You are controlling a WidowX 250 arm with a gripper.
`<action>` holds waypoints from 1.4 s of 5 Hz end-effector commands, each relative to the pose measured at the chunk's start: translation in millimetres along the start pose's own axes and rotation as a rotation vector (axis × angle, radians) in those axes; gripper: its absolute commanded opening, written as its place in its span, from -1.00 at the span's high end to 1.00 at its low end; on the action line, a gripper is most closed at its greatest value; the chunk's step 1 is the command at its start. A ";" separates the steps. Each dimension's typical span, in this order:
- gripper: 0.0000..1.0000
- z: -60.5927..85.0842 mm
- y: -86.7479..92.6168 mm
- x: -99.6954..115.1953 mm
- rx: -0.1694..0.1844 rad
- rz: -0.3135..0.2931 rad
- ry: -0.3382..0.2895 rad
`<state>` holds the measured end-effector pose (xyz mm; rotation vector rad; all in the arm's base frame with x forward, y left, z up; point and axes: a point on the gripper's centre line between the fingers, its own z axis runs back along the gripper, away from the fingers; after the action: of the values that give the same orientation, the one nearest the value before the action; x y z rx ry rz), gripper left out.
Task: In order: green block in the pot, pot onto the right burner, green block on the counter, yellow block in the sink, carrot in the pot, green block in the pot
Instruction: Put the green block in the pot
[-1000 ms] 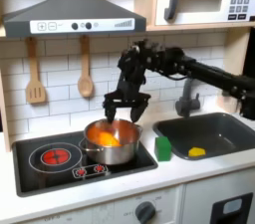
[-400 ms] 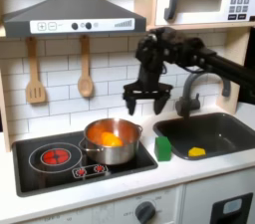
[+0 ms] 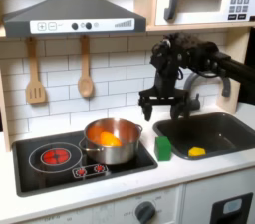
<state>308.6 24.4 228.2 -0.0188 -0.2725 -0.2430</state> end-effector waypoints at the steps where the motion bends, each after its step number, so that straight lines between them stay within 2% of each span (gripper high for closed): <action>1: -1.00 -20.6 -9.7 -7.0 -0.022 -0.009 0.033; 2: -1.00 -33.3 -16.9 -9.5 -0.033 -0.026 0.056; 3: -1.00 -39.6 -21.6 -4.9 -0.030 -0.033 0.054; 4: -1.00 -50.5 -23.3 -3.7 -0.030 -0.039 0.081; 6: -1.00 -65.8 -22.5 -5.7 -0.025 -0.012 0.124; 7: -1.00 -78.4 -22.8 -12.2 -0.027 -0.008 0.168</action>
<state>311.6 1.9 148.2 -0.0222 -0.0970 -0.2552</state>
